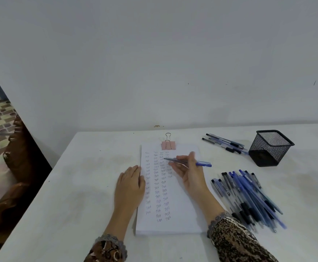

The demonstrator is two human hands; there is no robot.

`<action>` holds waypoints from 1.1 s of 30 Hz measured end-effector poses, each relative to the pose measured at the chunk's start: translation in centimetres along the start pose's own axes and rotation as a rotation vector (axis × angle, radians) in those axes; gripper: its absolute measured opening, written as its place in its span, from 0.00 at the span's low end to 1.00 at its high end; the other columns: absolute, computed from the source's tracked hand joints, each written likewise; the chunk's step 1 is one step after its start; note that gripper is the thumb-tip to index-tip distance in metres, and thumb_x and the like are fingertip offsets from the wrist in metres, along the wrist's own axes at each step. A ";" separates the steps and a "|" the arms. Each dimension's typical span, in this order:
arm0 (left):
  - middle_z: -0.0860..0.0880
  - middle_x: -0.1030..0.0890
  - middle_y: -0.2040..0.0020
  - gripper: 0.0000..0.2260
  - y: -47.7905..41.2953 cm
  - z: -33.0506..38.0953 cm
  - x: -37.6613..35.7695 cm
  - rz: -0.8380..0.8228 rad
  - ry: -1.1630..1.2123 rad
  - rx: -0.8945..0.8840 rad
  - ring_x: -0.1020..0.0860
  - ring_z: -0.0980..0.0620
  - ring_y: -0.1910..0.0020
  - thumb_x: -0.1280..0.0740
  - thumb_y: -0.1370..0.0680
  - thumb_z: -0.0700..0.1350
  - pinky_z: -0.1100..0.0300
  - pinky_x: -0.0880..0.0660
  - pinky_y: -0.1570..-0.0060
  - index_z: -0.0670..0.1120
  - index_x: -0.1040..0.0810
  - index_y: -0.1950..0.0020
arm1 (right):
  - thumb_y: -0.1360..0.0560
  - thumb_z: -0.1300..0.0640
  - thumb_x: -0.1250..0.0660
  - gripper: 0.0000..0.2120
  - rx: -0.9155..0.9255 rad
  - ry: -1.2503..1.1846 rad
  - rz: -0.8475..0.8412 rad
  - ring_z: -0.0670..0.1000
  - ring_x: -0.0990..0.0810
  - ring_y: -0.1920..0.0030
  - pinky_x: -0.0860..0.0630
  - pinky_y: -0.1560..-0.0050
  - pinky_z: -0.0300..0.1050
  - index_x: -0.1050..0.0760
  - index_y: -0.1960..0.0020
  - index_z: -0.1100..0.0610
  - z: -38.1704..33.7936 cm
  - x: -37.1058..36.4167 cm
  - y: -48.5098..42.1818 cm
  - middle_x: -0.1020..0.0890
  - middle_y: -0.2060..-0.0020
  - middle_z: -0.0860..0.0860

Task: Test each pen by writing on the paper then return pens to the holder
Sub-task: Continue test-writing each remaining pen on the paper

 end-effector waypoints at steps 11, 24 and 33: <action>0.50 0.35 0.27 0.19 0.1 0.2 0.2 0.006 -0.013 -0.005 0.40 0.54 0.27 0.47 0.19 0.46 0.56 0.47 0.26 0.45 0.36 0.28 | 0.33 0.81 0.43 0.26 0.200 0.463 0.068 0.41 0.45 0.75 0.43 0.73 0.30 0.48 0.69 0.52 -1.1 0.2 1.1 0.43 0.73 0.47; 0.51 0.35 0.27 0.19 0.2 0.1 0.3 0.006 -0.001 0.000 0.40 0.54 0.27 0.47 0.19 0.46 0.56 0.48 0.26 0.45 0.36 0.28 | 0.35 0.76 0.38 0.25 0.179 0.637 -0.002 0.43 0.42 0.73 0.43 0.66 0.34 0.47 0.72 0.53 -0.5 -1.2 1.3 0.42 0.72 0.47; 0.51 0.35 0.27 0.19 0.2 0.2 0.4 0.007 -0.006 -0.001 0.40 0.54 0.27 0.47 0.19 0.46 0.56 0.48 0.26 0.45 0.36 0.28 | 0.35 0.76 0.38 0.26 0.185 0.639 0.028 0.43 0.42 0.74 0.43 0.66 0.36 0.46 0.74 0.51 -0.8 -0.7 1.3 0.41 0.73 0.46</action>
Point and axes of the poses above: each hand's wrist, its own y-axis away from the middle knuckle, its own x-axis out of the back of the hand, z = x × y, the point moved 10 cm from there along -y, towards the middle knuckle
